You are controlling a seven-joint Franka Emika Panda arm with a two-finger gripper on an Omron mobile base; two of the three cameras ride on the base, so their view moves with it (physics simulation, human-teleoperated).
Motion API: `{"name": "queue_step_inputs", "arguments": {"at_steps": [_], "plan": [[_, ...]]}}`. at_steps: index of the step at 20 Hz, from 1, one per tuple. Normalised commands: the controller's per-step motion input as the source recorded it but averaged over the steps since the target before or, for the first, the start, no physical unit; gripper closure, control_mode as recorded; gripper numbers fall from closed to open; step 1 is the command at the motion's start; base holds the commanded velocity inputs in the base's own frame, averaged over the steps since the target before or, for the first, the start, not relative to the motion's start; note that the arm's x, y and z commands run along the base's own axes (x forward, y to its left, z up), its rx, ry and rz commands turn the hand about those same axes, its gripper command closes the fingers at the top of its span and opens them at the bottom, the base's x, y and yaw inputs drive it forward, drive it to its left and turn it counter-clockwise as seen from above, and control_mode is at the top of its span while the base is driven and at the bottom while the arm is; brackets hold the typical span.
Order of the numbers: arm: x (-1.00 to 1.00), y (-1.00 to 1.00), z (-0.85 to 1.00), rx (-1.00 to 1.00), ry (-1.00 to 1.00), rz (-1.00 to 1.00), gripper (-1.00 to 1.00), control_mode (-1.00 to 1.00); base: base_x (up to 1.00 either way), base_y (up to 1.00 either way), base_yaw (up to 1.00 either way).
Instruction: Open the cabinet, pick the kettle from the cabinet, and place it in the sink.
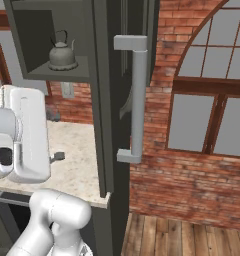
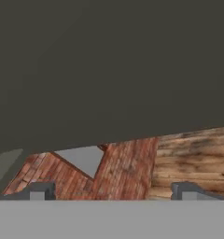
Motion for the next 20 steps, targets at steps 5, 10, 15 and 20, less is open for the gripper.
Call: {"name": "queue_step_inputs", "arguments": {"at_steps": [5, 10, 15, 20], "plan": [[0.00, 0.50, 0.28, -0.22, 0.29, 0.34, -1.00, -1.00, 0.00, 0.00, 0.00], [0.00, 0.49, 0.26, -0.20, 0.23, 0.35, -1.00, -1.00, 0.00, 0.00, 0.00], [0.00, 0.52, 0.20, -0.20, 0.09, 0.32, -1.00, -1.00, 0.00, 0.00, 0.00], [0.06, 0.41, 0.18, -0.14, 0.01, 0.29, -1.00, -1.00, 0.00, 0.00, 0.00]]}}
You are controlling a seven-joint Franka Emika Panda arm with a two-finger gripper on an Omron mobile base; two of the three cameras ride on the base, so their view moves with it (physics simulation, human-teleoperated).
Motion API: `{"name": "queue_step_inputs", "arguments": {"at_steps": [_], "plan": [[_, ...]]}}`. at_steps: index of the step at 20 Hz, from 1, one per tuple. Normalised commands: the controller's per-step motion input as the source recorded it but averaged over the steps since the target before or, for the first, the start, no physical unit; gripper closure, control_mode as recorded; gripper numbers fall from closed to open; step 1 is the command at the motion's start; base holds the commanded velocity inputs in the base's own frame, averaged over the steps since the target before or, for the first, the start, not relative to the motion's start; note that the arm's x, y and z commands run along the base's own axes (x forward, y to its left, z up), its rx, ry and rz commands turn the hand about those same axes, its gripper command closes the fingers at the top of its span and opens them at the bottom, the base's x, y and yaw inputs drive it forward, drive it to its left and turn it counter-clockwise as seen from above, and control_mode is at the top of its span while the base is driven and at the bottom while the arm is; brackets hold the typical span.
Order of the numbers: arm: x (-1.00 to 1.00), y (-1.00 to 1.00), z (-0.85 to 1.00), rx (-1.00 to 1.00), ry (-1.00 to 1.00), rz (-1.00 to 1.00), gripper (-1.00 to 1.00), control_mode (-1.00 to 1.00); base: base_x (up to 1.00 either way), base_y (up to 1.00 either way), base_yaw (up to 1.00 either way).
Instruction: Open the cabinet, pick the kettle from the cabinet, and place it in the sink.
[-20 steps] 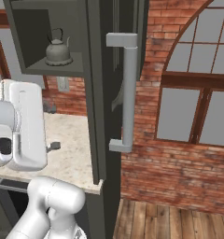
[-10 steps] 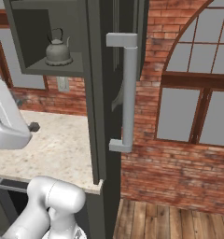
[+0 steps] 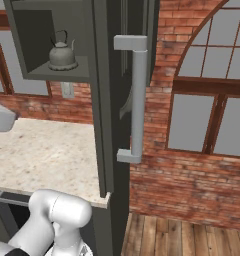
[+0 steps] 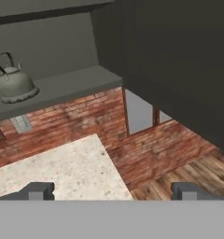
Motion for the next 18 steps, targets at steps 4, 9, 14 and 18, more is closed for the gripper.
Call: {"name": "queue_step_inputs", "arguments": {"at_steps": [4, 9, 14, 18], "plan": [[0.18, 0.26, 0.16, -0.10, 0.00, 0.24, -1.00, -1.00, 0.00, 0.00, 0.00], [0.35, 0.14, 0.01, -0.01, 0.00, 0.25, -1.00, -1.00, 0.00, 0.00, 0.00], [0.37, 0.21, 0.00, 0.00, 0.00, 0.20, -1.00, -1.00, 0.00, 0.00, 0.00], [0.38, 0.16, 0.00, 0.00, 0.00, 0.17, -1.00, -1.00, 0.00, 0.00, 0.00]]}}
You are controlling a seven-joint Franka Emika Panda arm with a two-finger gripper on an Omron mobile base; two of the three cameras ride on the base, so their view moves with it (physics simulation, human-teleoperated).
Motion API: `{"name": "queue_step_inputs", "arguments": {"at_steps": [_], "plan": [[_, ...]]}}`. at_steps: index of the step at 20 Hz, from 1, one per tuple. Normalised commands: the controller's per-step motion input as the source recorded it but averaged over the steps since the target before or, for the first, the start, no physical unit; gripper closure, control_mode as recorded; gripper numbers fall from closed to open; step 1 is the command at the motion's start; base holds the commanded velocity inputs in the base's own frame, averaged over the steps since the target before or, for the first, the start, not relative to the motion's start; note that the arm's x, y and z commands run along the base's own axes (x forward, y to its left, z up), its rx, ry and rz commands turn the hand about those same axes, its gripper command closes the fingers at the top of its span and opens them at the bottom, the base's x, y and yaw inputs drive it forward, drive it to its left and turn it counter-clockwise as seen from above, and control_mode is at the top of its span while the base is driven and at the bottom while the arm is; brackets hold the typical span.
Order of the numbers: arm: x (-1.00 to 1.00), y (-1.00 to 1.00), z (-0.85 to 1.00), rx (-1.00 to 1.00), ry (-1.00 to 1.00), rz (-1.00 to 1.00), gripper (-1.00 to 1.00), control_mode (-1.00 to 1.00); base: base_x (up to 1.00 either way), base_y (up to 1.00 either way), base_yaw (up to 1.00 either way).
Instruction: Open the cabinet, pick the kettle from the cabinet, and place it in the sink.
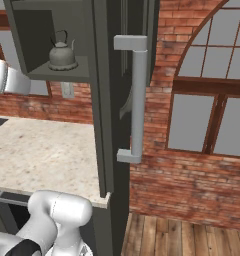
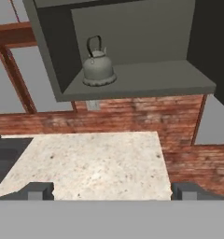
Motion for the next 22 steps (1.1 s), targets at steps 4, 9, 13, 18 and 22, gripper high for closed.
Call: {"name": "queue_step_inputs", "arguments": {"at_steps": [4, 9, 13, 18, 22], "plan": [[0.26, 0.08, 0.01, 0.00, 0.00, 0.18, -1.00, -1.00, 0.00, 0.00, 0.00], [0.30, 0.06, 0.00, 0.00, 0.00, 0.20, -1.00, -1.00, 0.00, 0.00, 0.00], [0.32, 0.08, 0.05, -0.01, 0.00, 0.16, -1.00, -1.00, 0.00, 0.00, 0.00], [0.39, 0.13, 0.09, -0.03, 0.00, 0.10, -1.00, -1.00, 0.00, 0.00, 0.00], [0.41, 0.19, 0.03, -0.02, 0.00, 0.07, -1.00, -1.00, 0.00, 0.00, 0.00]]}}
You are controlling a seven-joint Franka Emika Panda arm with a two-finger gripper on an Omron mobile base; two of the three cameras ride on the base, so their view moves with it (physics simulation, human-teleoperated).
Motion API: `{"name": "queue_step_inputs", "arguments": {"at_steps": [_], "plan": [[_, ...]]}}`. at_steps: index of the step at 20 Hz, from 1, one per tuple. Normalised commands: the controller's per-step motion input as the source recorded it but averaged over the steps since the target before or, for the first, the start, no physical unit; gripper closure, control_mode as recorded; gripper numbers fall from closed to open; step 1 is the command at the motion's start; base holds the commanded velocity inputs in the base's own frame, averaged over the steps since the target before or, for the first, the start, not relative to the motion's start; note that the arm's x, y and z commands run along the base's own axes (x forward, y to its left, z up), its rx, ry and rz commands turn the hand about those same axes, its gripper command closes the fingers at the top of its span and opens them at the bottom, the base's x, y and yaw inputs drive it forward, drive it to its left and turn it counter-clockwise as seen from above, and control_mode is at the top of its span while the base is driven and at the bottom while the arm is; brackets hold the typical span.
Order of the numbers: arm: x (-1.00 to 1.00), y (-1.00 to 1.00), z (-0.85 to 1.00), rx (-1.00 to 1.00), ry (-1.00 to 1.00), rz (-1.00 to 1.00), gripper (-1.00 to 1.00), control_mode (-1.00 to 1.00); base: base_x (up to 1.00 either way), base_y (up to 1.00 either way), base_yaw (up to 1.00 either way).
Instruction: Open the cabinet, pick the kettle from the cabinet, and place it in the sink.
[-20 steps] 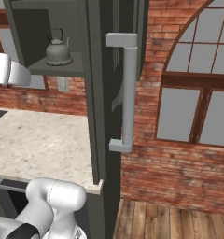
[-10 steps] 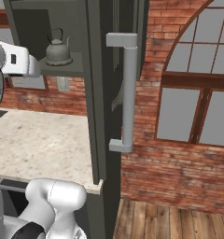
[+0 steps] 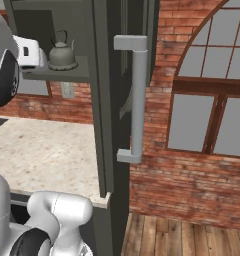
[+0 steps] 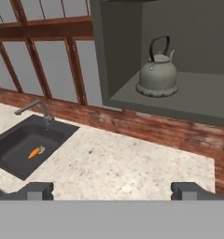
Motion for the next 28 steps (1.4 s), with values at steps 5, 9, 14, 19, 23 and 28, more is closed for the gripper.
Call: {"name": "queue_step_inputs", "arguments": {"at_steps": [5, 9, 14, 19, 23, 28], "plan": [[0.37, 0.17, 0.00, -0.02, -0.04, 0.08, -1.00, -1.00, 0.00, 0.00, 0.00], [0.33, 0.14, -0.05, -0.05, -0.11, 0.08, -1.00, -1.00, 0.00, 0.00, 0.00], [0.32, 0.08, -0.01, -0.09, -0.09, 0.02, -1.00, -1.00, 0.00, 0.00, 0.00], [0.37, 0.01, 0.06, -0.09, 0.02, -0.03, -1.00, -1.00, 0.00, 0.00, 0.00], [0.35, 0.00, 0.11, 0.00, 0.08, -0.05, -1.00, -1.00, 0.00, 0.00, 0.00], [0.28, 0.00, 0.01, 0.05, 0.01, 0.00, -1.00, -1.00, 0.00, 0.00, 0.00]]}}
